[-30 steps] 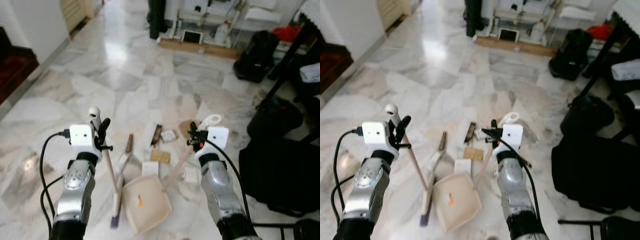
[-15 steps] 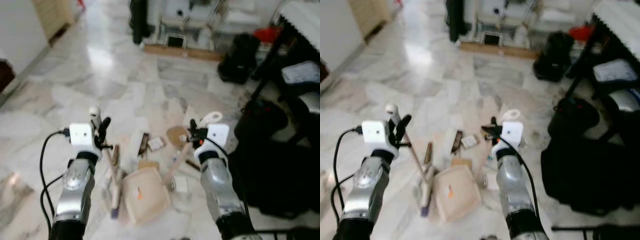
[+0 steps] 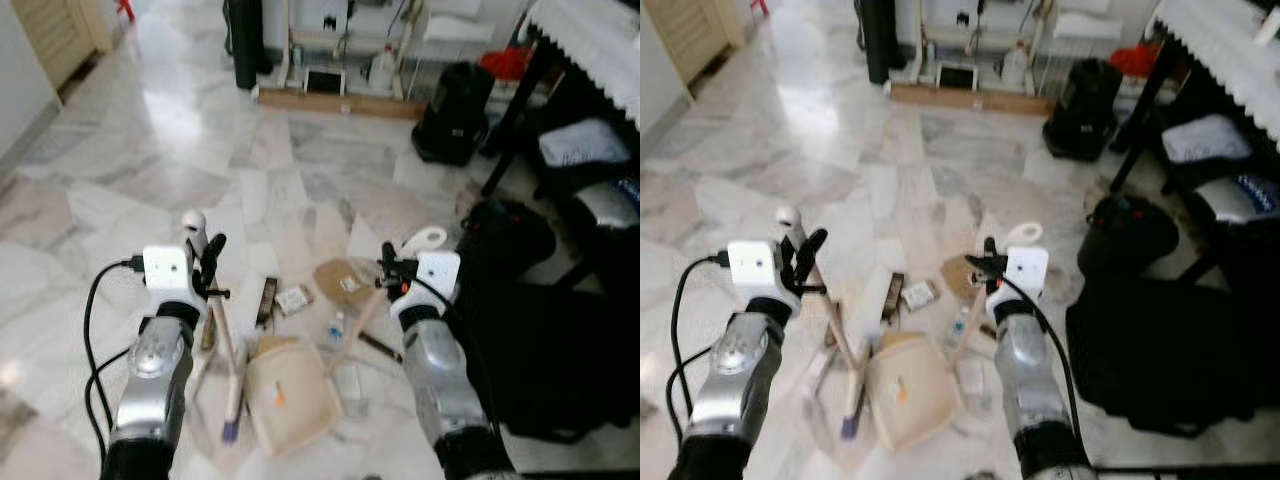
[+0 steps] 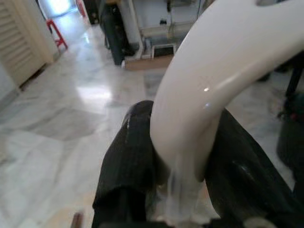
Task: Sweep floor
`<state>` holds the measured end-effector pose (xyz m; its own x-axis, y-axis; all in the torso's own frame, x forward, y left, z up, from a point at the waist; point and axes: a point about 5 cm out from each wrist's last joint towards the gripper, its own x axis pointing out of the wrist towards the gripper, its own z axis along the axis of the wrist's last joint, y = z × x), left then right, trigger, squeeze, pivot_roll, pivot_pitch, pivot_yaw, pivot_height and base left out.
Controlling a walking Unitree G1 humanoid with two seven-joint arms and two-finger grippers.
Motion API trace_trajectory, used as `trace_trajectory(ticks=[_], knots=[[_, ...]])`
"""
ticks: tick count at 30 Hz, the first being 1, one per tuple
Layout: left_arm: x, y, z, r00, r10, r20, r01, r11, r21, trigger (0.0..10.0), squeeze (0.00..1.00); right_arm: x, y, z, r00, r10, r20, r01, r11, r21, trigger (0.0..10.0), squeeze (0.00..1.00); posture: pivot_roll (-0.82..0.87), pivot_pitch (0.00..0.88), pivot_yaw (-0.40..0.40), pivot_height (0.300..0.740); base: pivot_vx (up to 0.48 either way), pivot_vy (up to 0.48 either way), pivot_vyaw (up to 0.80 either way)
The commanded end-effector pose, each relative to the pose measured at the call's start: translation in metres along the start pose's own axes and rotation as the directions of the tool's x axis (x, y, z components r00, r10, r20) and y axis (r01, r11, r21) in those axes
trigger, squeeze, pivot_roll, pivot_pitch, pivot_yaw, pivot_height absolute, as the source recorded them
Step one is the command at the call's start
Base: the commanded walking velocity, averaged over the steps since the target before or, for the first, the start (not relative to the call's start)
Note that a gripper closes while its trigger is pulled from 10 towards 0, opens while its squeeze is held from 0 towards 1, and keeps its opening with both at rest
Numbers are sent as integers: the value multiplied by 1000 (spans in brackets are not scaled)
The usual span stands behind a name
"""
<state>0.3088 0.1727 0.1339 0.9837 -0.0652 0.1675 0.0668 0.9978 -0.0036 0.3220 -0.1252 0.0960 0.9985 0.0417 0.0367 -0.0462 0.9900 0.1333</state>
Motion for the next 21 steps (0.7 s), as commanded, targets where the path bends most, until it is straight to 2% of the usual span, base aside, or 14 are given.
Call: trace_trajectory(ticks=[1, 11, 21], knots=[[0, 0, 6, 999, -2, 32, 2, 1000, -18, 10000, 0, 4, 8, 12, 998, 20, 56, -21, 1000, 10, 10000, 0, 13, 133, -73, 740, 0, 0, 0], [0, 2, 6, 1000, 4, 27, -4, 1000, -30, 10000, 0, 3, 7, 12, 998, 18, 55, -19, 1000, 11, 10000, 0, 14, 138, -74, 740, 0, 0, 0], [0, 1, 6, 1000, 2, 29, -1, 1000, -31, 10000, 0, 3, 7, 12, 998, 15, 54, -16, 1000, 10, 10000, 0, 14, 139, -73, 740, 0, 312, 0]])
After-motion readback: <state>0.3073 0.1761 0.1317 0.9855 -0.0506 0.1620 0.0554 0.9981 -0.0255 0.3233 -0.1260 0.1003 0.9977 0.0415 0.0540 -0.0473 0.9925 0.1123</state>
